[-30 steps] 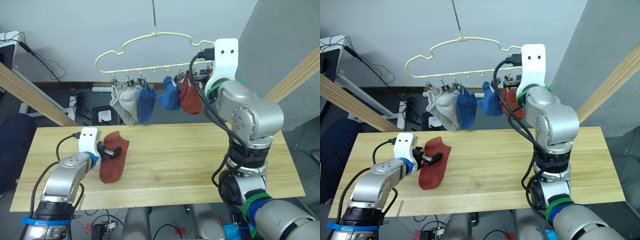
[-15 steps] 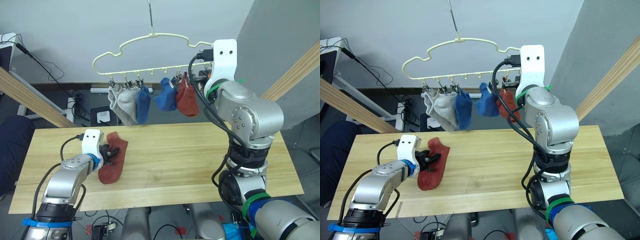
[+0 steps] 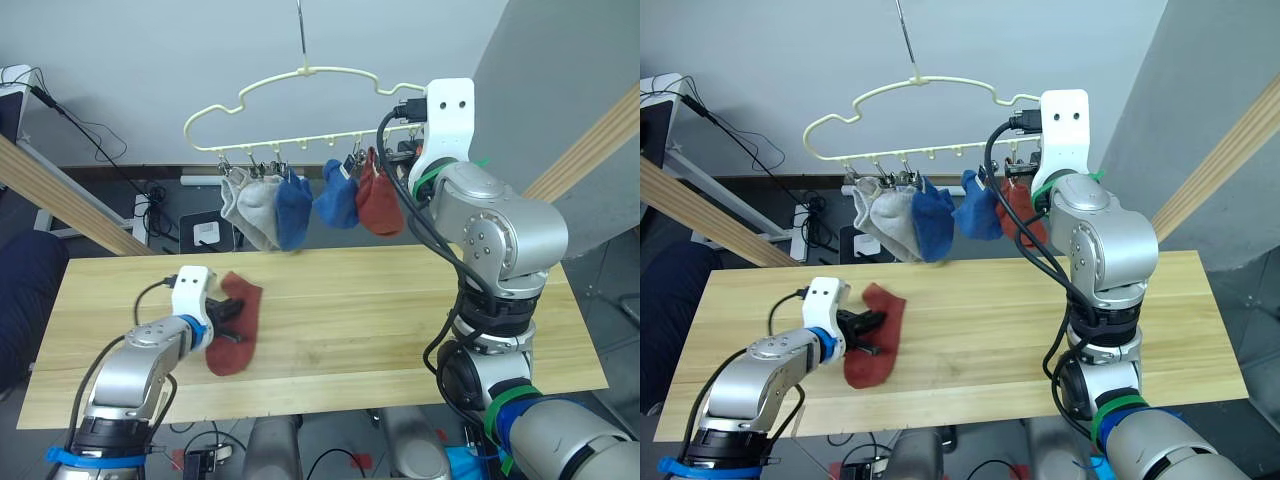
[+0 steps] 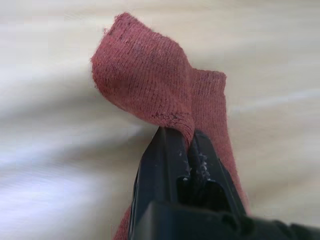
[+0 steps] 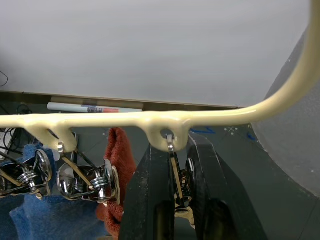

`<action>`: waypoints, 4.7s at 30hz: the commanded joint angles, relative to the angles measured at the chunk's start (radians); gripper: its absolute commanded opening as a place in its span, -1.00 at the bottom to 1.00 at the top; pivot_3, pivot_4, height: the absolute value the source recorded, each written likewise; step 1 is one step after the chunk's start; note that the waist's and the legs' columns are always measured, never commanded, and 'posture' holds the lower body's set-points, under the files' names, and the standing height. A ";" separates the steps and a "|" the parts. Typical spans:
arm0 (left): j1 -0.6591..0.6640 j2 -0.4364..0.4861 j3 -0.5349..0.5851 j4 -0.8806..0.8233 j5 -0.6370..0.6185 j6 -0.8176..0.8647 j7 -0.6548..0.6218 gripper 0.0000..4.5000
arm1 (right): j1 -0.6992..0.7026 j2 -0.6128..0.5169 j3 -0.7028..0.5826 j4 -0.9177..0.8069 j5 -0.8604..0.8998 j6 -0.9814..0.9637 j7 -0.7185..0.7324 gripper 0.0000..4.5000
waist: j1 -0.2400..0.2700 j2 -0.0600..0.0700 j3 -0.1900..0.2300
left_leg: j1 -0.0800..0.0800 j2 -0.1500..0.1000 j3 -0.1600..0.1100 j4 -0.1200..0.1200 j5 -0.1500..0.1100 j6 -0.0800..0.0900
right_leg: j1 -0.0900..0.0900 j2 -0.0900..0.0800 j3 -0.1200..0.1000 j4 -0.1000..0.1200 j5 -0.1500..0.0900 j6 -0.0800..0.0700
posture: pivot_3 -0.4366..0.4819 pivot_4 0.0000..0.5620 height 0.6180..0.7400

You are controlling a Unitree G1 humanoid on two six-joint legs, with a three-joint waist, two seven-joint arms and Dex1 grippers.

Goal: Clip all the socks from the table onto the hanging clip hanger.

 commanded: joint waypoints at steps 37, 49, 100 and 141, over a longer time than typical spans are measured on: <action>-0.582 -0.466 -0.254 0.180 -0.155 -0.052 -0.065 -0.99 | -0.038 0.010 -0.007 -0.013 0.002 -0.031 -0.005 -0.97 | 0.005 0.000 0.000 | -0.001 -0.001 0.000 0.001 0.000 0.000 | 0.001 0.001 0.000 0.000 0.000 0.000 | -0.53 0.32 1.00; -0.645 -0.495 -0.236 0.249 -0.116 -0.117 -0.083 -0.99 | -0.033 0.012 -0.007 -0.020 0.001 -0.024 -0.009 -0.97 | 0.000 0.000 0.000 | -0.001 -0.001 0.000 0.001 0.000 0.000 | 0.001 0.001 0.000 0.000 0.000 0.000 | -0.54 0.34 1.00; -0.631 -0.404 -0.212 0.101 -0.144 -0.020 -0.113 0.50 | 0.043 -0.082 -0.082 -0.224 0.137 0.221 0.189 0.94 | -0.018 0.000 0.000 | -0.001 -0.001 -0.001 0.001 0.000 0.000 | 0.001 0.001 0.000 0.000 0.000 0.000 | -0.55 0.35 1.00; 0.540 -0.261 0.227 -0.352 0.026 -0.530 0.114 0.75 | 1.344 -0.403 -0.012 -0.397 0.246 -0.787 0.539 0.94 | -0.016 -0.016 -0.088 | 0.019 0.001 0.006 0.001 0.000 0.000 | 0.018 0.001 0.005 -0.007 -0.004 -0.002 | -0.37 -0.26 1.00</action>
